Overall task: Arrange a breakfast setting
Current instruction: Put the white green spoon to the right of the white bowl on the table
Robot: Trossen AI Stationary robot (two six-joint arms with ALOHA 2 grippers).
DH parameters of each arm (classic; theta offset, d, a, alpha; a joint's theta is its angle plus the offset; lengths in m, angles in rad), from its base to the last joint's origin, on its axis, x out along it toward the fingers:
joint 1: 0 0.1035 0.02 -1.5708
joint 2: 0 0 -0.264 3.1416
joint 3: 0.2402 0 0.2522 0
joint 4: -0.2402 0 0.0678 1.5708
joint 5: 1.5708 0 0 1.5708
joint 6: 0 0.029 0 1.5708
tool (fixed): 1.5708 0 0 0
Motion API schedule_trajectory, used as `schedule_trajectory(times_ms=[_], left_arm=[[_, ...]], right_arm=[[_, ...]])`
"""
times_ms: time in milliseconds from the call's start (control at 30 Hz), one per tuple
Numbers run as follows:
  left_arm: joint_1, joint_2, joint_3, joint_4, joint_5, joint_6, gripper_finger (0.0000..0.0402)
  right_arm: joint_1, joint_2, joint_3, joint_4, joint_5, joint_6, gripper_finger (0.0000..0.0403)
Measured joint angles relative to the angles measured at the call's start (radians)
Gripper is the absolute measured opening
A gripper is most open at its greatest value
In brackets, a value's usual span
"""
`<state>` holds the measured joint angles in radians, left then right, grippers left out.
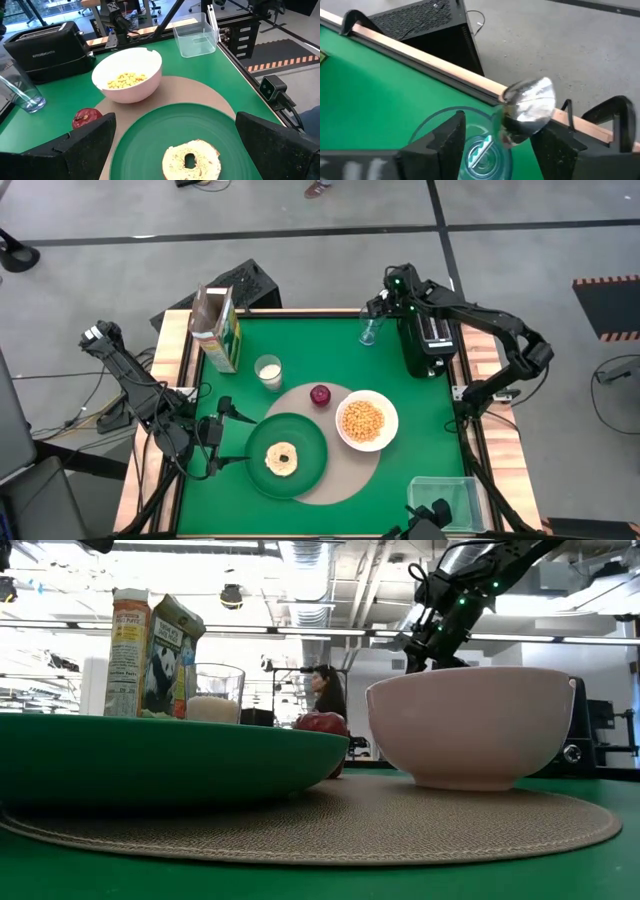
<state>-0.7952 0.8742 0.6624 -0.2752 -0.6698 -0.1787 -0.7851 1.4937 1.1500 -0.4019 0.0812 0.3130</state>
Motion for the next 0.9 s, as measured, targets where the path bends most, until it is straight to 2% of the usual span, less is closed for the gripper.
schedule_trajectory(times_ms=[200, 633, 900], left_arm=[[0.000, 0.000, 0.000, 0.000, 0.000, 0.000, 0.0399], [0.000, 0.000, 0.000, 0.000, 0.000, -0.001, 0.0399], [0.000, 0.000, 0.000, 0.000, 0.006, -0.001, 0.0399]], right_arm=[[-0.002, 0.000, 0.000, 0.027, 0.027, -0.002, 0.0177], [-0.002, 0.000, 0.000, 0.045, 0.030, -0.010, 0.0116], [-0.002, 0.000, 0.000, 0.050, 0.030, -0.035, 0.0061]])
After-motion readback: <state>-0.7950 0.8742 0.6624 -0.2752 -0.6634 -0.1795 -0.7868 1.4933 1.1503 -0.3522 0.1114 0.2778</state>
